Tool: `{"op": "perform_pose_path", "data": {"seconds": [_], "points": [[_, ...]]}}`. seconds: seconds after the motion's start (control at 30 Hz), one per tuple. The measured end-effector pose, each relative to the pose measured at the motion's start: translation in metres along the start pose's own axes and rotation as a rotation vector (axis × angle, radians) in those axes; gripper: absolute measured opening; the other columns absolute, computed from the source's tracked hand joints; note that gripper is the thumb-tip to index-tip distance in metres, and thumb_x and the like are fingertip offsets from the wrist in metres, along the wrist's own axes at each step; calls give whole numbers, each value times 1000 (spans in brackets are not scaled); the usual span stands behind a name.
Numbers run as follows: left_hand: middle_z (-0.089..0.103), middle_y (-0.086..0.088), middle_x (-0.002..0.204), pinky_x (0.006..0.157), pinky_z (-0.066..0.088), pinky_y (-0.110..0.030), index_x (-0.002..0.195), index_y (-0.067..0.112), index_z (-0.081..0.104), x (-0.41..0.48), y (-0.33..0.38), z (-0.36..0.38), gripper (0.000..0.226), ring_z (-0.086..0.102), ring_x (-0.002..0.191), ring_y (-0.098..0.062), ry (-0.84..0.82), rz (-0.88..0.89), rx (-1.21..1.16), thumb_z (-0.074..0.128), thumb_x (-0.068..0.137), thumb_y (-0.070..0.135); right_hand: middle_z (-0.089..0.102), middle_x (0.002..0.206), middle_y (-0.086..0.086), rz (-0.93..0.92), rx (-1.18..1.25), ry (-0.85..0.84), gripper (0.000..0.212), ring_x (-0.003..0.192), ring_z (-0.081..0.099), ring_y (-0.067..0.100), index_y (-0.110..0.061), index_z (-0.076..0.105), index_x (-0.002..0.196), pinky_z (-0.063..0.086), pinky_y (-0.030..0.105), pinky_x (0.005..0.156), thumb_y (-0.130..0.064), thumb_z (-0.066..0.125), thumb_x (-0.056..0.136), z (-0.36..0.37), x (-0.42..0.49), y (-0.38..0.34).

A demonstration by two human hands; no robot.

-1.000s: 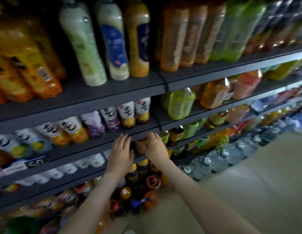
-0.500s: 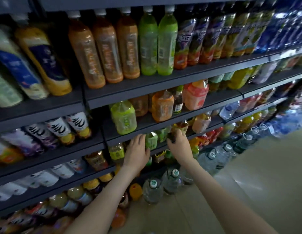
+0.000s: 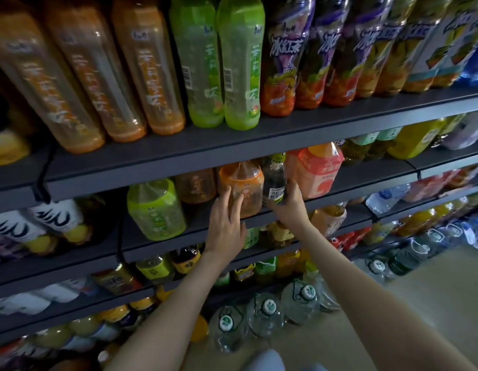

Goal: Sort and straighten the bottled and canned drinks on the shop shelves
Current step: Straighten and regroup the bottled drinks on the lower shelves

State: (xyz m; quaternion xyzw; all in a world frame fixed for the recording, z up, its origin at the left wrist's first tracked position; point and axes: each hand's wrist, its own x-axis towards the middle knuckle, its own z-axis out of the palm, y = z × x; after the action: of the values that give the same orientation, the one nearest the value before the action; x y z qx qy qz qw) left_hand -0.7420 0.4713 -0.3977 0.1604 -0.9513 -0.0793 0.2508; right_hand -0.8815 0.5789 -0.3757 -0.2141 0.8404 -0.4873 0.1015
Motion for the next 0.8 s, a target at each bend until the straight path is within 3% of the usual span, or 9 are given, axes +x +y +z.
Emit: {"op": "perform_pose_path", "data": {"seconds": [0.1, 0.27, 0.37, 0.53, 0.63, 0.7, 0.8], "points": [[25, -20, 144, 102, 41, -53, 135, 4, 38, 2, -5, 19, 71, 30, 127, -38, 46, -36, 11, 75, 75, 14, 44, 135, 17, -17, 30, -4, 83, 127, 43, 30, -2, 32, 138, 42, 36, 99, -13, 80, 72, 9, 30, 13], [21, -19, 146, 104, 38, -55, 134, 5, 37, 3, 2, 35, 63, 32, 129, -41, 146, -89, 42, 69, 79, 13, 54, 124, 14, -85, 25, 1, 67, 113, 54, 30, -3, 42, 124, 44, 29, 81, -22, 80, 72, 14, 45, 33], [21, -18, 147, 107, 34, -50, 133, 7, 36, 1, 22, 32, 61, 31, 131, -39, 187, -141, 23, 67, 81, 17, 53, 128, 14, -172, 22, -12, 74, 117, 52, 30, -2, 40, 130, 47, 36, 89, -26, 80, 73, 4, 33, 40], [26, -18, 147, 111, 31, -49, 141, 7, 30, 5, 73, -4, 74, 25, 136, -35, -11, -128, -153, 70, 82, 27, 54, 129, 7, -293, 60, -115, 80, 118, 54, 23, -9, 38, 138, 49, 44, 94, -30, 80, 73, -52, -13, 24], [35, -10, 144, 110, 33, -42, 143, 14, 28, 28, 105, -45, 72, 30, 136, -24, -25, -207, -343, 69, 85, 28, 59, 123, 1, -371, 152, -174, 76, 114, 57, 13, -12, 42, 134, 51, 34, 91, -30, 81, 72, -95, -27, -21], [48, -1, 135, 104, 39, -37, 137, 22, 36, 47, 122, -76, 61, 44, 126, -15, 55, -216, -469, 68, 85, 25, 60, 120, 1, -416, 219, -191, 68, 109, 58, 3, -11, 46, 129, 49, 17, 86, -24, 82, 73, -122, -31, -55], [48, 1, 135, 104, 38, -28, 140, 20, 36, 72, 136, -116, 64, 43, 125, -11, 138, -182, -462, 69, 85, 28, 61, 117, 0, -514, 258, -159, 61, 104, 57, -5, -10, 49, 125, 42, 2, 78, -14, 82, 73, -156, -28, -96]]}}
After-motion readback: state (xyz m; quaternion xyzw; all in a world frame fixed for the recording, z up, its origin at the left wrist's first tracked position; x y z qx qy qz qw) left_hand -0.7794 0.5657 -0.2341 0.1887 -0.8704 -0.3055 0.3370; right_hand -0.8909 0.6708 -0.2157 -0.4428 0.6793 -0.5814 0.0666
